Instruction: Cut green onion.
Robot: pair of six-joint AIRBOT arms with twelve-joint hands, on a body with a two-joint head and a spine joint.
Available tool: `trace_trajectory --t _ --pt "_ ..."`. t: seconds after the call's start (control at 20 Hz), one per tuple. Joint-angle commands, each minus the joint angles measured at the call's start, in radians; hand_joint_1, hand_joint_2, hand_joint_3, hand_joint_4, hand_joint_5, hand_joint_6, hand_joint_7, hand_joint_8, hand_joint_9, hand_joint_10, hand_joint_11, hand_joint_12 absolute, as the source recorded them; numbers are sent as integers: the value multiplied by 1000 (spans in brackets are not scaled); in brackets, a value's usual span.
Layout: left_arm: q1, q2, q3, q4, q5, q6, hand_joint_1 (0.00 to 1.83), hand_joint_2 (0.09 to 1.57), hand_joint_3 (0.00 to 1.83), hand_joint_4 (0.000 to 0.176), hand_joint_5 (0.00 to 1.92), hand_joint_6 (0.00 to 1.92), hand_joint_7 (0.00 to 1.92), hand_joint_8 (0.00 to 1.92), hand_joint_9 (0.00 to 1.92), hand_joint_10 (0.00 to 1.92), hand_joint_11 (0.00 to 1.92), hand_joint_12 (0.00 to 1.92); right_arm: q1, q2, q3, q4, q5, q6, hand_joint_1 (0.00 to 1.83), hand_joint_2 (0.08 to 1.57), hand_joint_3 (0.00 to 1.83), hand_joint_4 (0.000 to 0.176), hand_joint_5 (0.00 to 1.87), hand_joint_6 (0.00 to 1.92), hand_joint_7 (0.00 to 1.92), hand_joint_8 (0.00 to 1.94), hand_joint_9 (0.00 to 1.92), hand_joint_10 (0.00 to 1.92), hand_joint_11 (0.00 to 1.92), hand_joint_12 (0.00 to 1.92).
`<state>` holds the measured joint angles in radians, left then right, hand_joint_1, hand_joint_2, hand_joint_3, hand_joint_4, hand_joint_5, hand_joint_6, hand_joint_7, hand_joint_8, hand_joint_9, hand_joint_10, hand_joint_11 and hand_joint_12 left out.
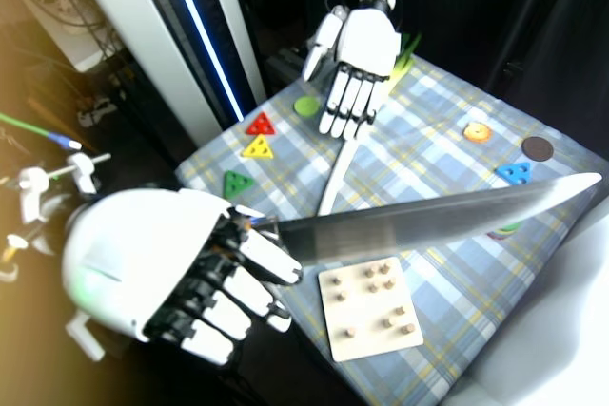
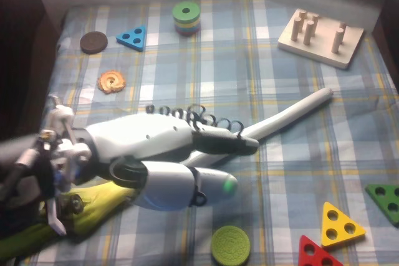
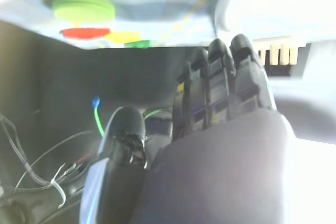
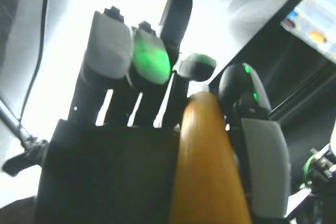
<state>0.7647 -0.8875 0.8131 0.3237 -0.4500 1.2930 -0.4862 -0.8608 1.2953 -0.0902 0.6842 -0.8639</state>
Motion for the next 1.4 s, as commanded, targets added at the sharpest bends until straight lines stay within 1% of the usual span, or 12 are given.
trace_trajectory --t 0.0,0.15,0.25,0.3,0.4,0.55,0.8,0.85,1.0,1.1,1.2,1.35 --pt "-6 15 -8 -18 -159 -5 0 1408 0 0 235 0 278 1 199 0 0 336 17 8 8 31 105 0 218 1467 0 176 1058 1921 1309 1941 1442 1921 1466 1921" --pt "-13 69 -33 -19 -227 -5 0 1426 3 0 216 6 270 7 220 11 0 409 19 8 17 17 61 -15 280 1486 0 174 1026 1921 1274 1941 1409 1921 1439 1921" --pt "-13 92 -41 -19 -241 -5 0 1421 0 0 251 10 291 7 241 10 0 352 56 8 29 -31 -2 -15 260 1476 0 176 1029 1921 1277 1941 1416 1921 1447 1921" --pt "-12 98 -42 -19 -241 -5 0 1408 0 0 282 6 312 4 253 6 0 453 75 8 31 -52 -21 -15 279 1489 2 176 996 1921 1263 1941 1420 1921 1452 1921" --pt "-8 104 -42 -26 -239 -5 0 1388 0 0 248 0 286 2 211 0 0 458 121 8 32 -91 -53 -15 315 1491 0 176 954 1921 1242 1941 1407 1921 1445 1921" --pt "-7 102 -37 -34 -238 -5 0 1401 1 0 255 2 270 4 199 2 0 305 184 8 33 -159 -112 -15 333 1489 0 176 961 1921 1283 1941 1446 1921 1482 1921" --pt "-5 101 -37 -38 -232 -5 0 1405 1 0 240 1 247 1 180 1 0 233 199 9 31 -160 -113 -15 408 1487 0 175 979 1921 1296 1941 1459 1921 1500 1921" --pt "-4 101 -37 -40 -232 -5 0 1410 2 0 262 4 266 4 203 5 0 263 199 9 31 -159 -115 -15 310 1465 0 176 983 1921 1285 1941 1434 1921 1464 1921" --pt "-4 100 -37 -43 -228 -5 0 1415 2 0 277 1 284 1 228 3 0 342 199 12 36 -150 -124 -15 254 1477 3 176 1088 1921 1351 1941 1492 1921 1514 1921" --pt "-4 100 -37 -45 -228 -5 0 1408 0 0 254 4 258 4 207 3 0 289 199 12 40 -144 -128 -15 290 1511 6 175 1033 1921 1319 1941 1469 1921 1501 1921" --pt "-4 100 -37 -48 -228 -5 0 1411 1 0 290 1 304 2 252 2 0 450 199 16 41 -144 -138 -15 344 1491 0 176 995 1921 1326 1941 1494 1921 1502 1921" --pt "-3 102 -38 -50 -228 -5 0 1420 4 0 260 5 277 2 234 1 0 395 199 18 47 -139 -163 -15 263 1470 0 168 890 1921 1217 1941 1400 1921 1414 1921"
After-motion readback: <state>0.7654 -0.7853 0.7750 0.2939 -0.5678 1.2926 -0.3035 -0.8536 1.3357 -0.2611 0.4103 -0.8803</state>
